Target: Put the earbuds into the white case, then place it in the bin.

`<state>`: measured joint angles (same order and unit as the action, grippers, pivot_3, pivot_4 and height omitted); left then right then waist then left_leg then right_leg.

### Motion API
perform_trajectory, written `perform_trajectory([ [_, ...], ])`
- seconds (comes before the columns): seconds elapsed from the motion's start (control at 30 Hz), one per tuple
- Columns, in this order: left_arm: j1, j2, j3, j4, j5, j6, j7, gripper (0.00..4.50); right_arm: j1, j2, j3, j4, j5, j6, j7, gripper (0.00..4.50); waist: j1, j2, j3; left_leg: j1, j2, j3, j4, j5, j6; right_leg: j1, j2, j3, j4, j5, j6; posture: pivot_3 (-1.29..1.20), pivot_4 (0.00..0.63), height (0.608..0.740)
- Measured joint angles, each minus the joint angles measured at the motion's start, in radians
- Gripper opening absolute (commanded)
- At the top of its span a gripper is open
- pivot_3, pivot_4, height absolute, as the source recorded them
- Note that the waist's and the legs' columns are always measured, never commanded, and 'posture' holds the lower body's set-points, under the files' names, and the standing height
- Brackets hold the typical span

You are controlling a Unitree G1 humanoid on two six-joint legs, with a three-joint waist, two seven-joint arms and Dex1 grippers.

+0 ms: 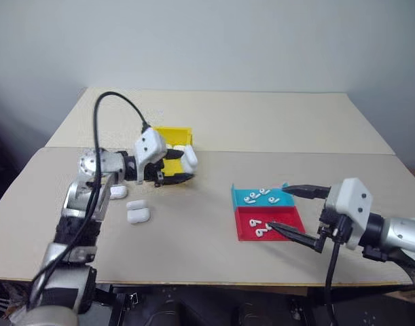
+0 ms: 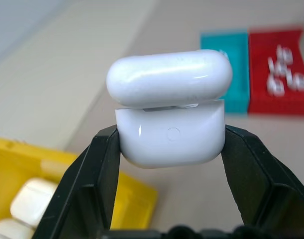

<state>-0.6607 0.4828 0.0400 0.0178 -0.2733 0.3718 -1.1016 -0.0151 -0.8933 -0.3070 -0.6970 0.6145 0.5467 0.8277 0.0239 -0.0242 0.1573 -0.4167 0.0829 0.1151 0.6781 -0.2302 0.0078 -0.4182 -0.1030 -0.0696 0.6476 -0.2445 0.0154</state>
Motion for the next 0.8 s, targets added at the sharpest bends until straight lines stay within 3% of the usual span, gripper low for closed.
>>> perform_trajectory([
  [0.17, 0.058, -0.173, 0.08, -0.186, -0.288, 0.129, 0.096, 2.77, -0.107, 0.0, 0.086, 0.108, -0.022, -0.028, 0.049, 4.5, -0.009, 0.0, 0.0, 0.001, 0.0, 0.0, 0.0, 0.0, 0.0, 0.0, 0.0, 0.001, 0.001, 0.0, 0.0, 0.0, 0.15, 0.74],
  [0.3, 0.085, -0.218, 0.067, -0.199, -0.416, 0.123, 0.013, 2.77, -0.176, 0.0, 0.138, 0.192, -0.053, -0.065, 0.092, 4.5, -0.014, 0.0, 0.0, 0.003, 0.0, 0.0, -0.001, 0.0, -0.001, 0.001, 0.001, 0.0, 0.001, 0.0, 0.0, 0.0, 0.15, 0.74],
  [0.8, 0.086, -0.117, -0.011, -0.079, -0.471, 0.047, -0.293, 2.77, -0.27, -0.089, 0.362, 0.321, -0.304, -0.203, 0.275, 4.5, -0.012, 0.0, 0.0, 0.002, 0.0, 0.001, -0.001, 0.0, -0.001, 0.0, 0.001, 0.0, 0.0, 0.0, 0.0, 0.0, 0.15, 0.74],
])
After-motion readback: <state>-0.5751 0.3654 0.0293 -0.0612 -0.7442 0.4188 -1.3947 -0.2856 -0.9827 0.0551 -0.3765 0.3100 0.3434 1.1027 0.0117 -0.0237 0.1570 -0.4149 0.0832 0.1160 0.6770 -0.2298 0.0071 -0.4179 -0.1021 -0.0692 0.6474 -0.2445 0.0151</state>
